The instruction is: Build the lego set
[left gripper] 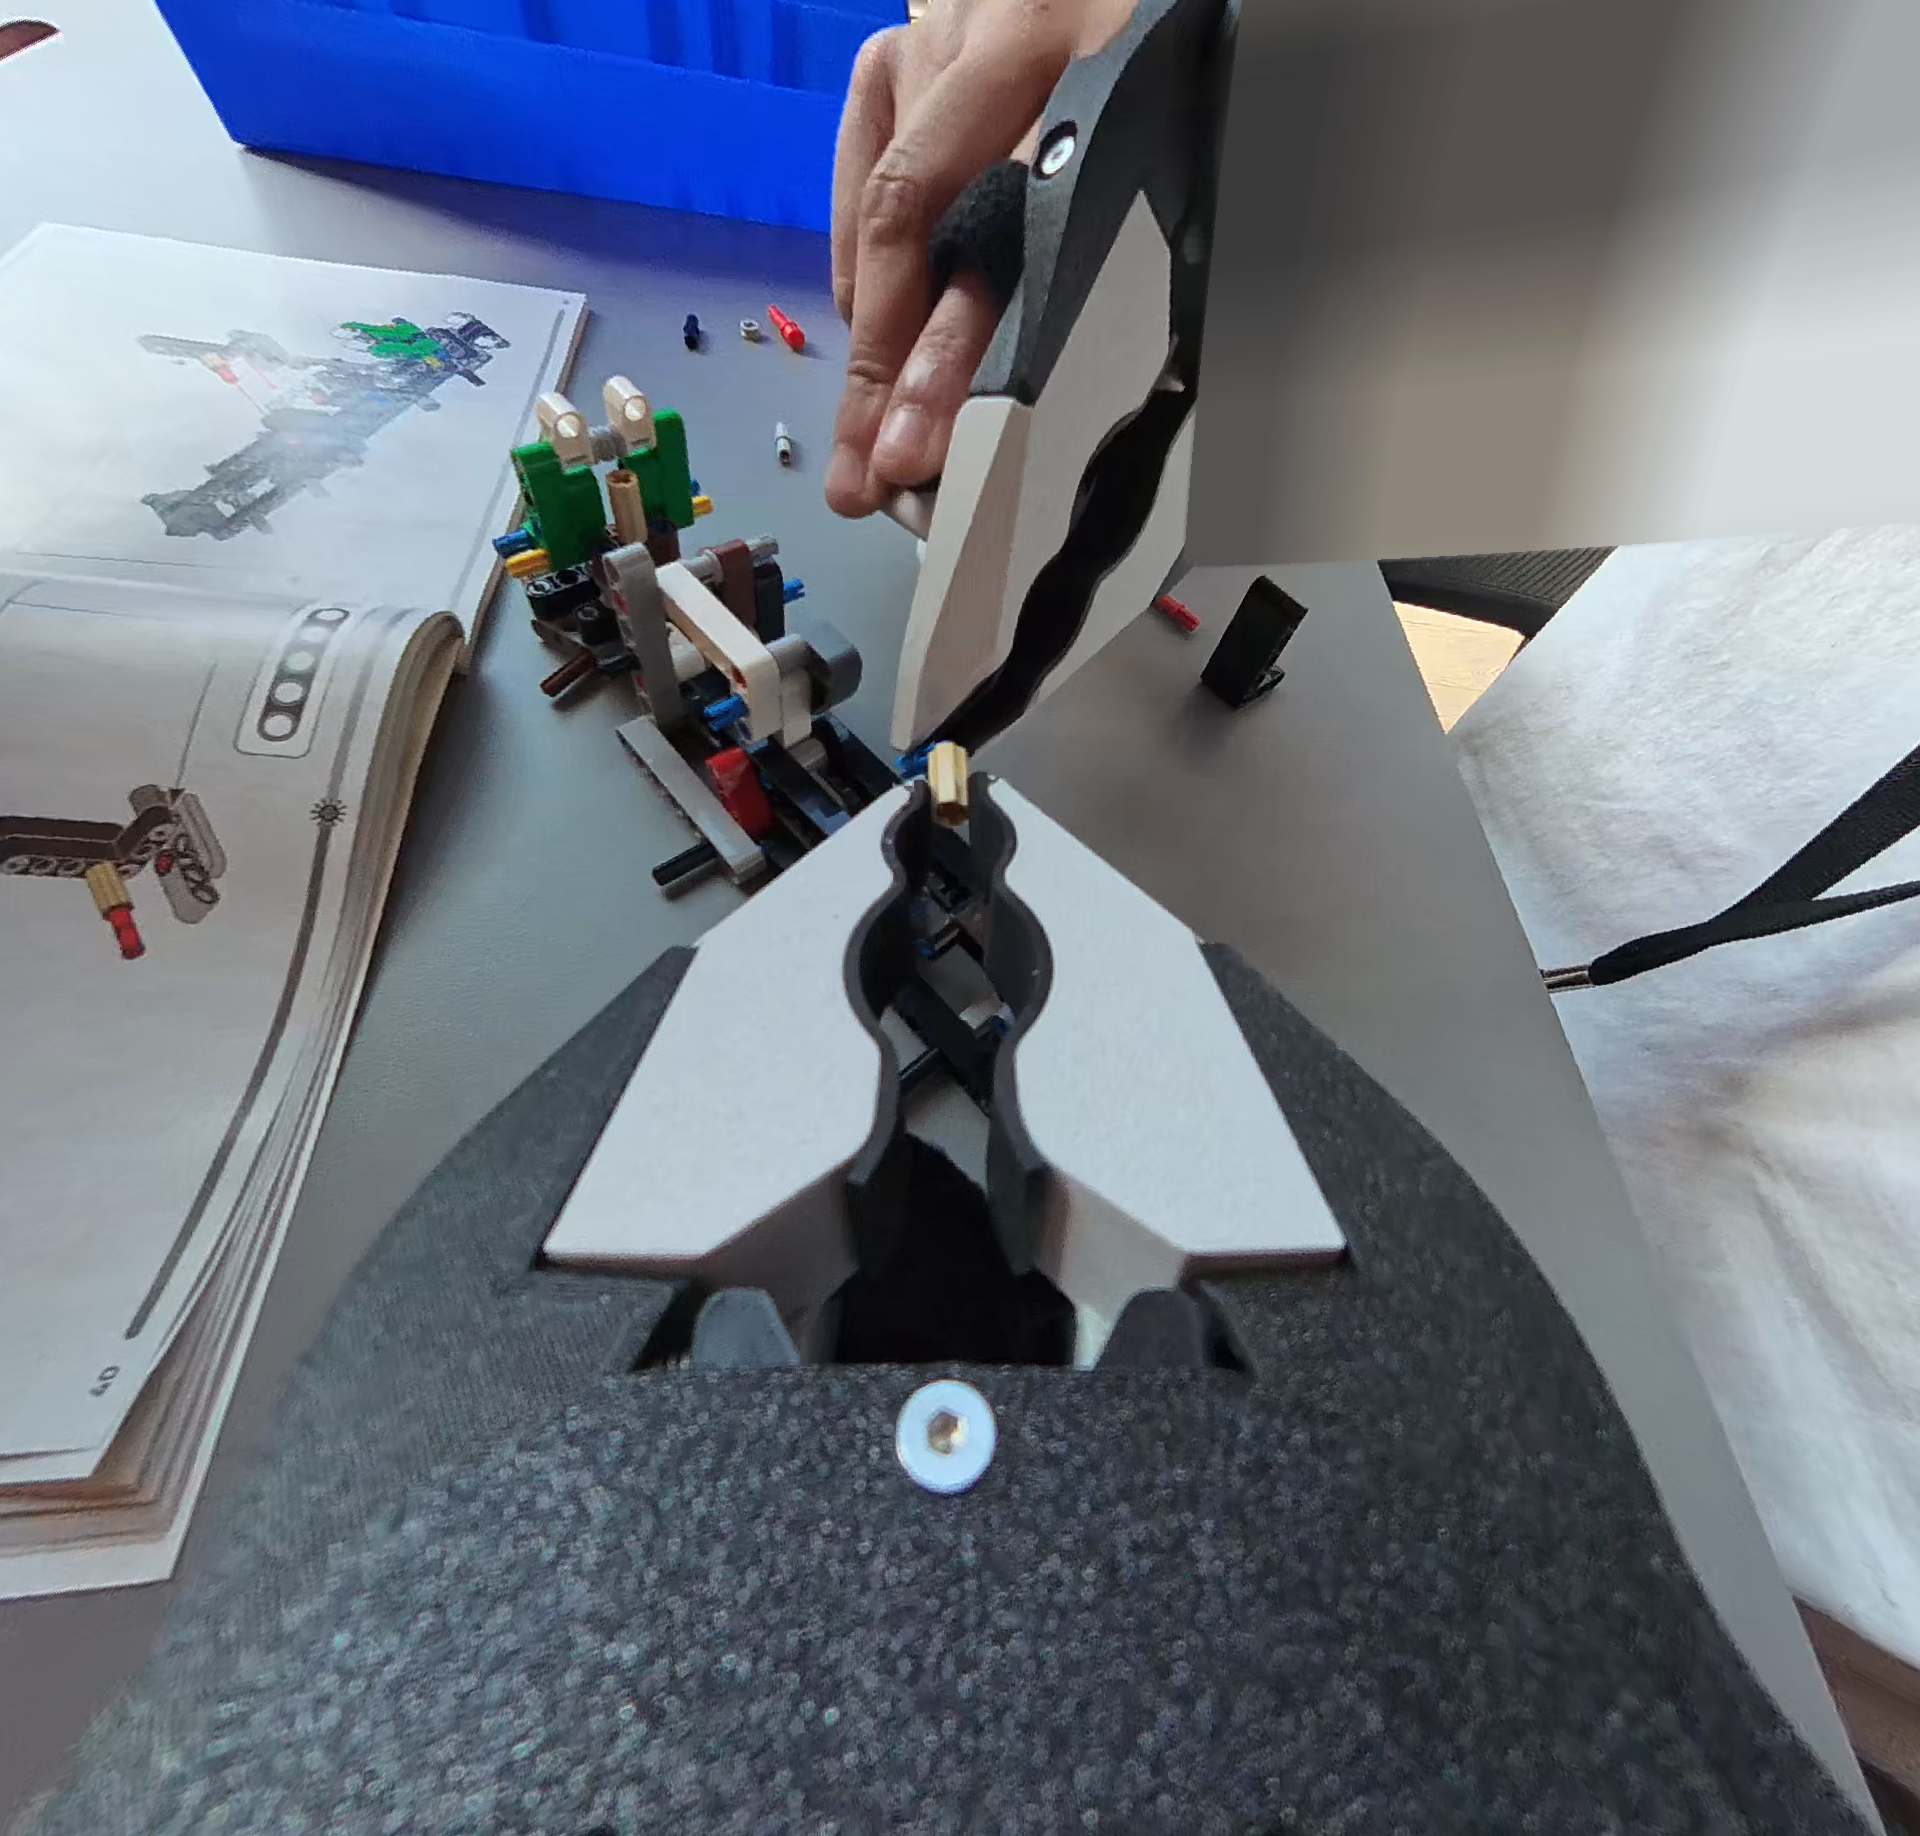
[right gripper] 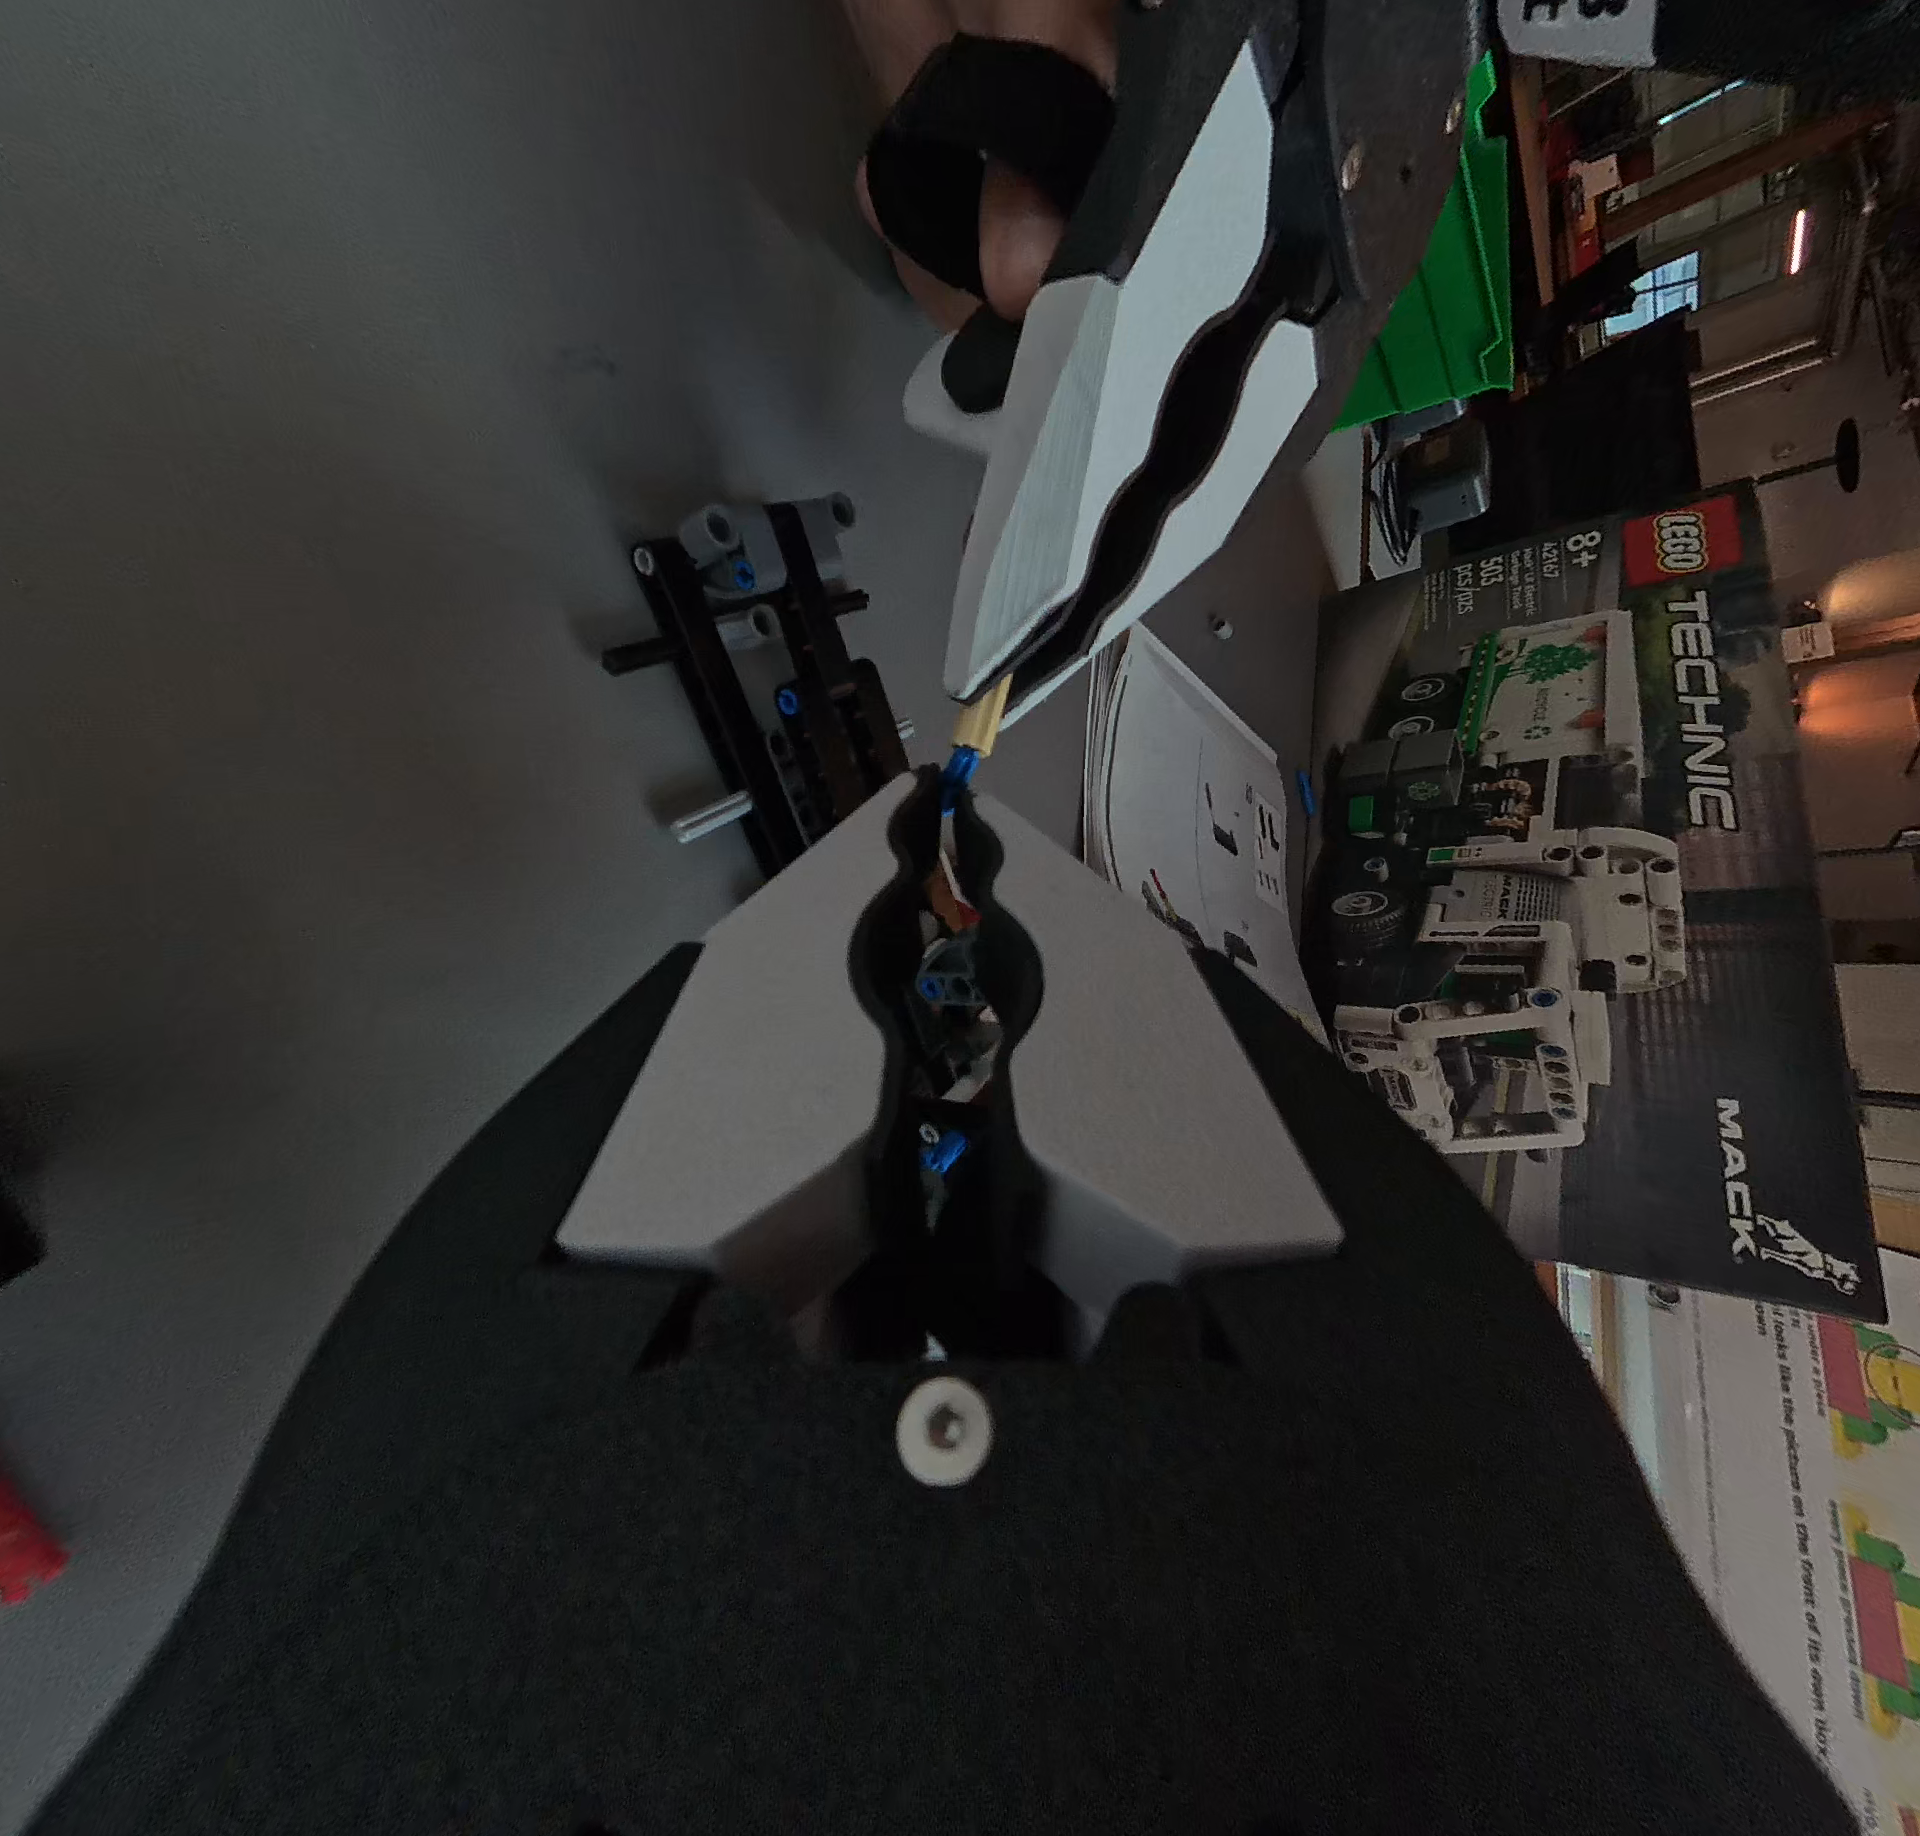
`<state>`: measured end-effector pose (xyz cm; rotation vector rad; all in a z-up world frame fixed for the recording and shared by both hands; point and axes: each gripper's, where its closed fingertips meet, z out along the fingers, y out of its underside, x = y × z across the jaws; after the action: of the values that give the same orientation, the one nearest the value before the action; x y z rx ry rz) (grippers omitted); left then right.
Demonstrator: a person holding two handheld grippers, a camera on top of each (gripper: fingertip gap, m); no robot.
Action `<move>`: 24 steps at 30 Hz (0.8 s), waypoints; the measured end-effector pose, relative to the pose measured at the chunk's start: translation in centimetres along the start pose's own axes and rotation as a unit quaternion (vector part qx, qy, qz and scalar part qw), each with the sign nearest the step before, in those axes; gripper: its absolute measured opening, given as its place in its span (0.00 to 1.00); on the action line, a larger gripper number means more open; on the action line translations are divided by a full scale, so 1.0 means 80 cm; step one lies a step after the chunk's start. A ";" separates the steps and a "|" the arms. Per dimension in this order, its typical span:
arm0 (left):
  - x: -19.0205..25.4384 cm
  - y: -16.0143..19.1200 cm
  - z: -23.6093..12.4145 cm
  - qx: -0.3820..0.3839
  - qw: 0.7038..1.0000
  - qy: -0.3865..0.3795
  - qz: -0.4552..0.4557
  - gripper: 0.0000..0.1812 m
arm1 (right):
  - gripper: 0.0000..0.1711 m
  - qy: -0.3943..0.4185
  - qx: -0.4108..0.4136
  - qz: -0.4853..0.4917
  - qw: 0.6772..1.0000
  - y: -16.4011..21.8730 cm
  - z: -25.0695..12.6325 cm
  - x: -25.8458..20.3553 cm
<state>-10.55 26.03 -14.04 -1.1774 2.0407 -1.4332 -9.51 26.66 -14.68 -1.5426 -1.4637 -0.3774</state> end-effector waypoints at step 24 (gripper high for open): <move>-0.051 0.003 -0.038 -0.084 0.967 -0.194 0.145 0.03 | 0.00 0.001 -0.050 0.065 0.997 0.018 0.005 0.009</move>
<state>-10.46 31.13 -13.63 -1.0673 1.9779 -0.8316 -8.22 27.62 -14.95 -1.7072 -1.3534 -0.3798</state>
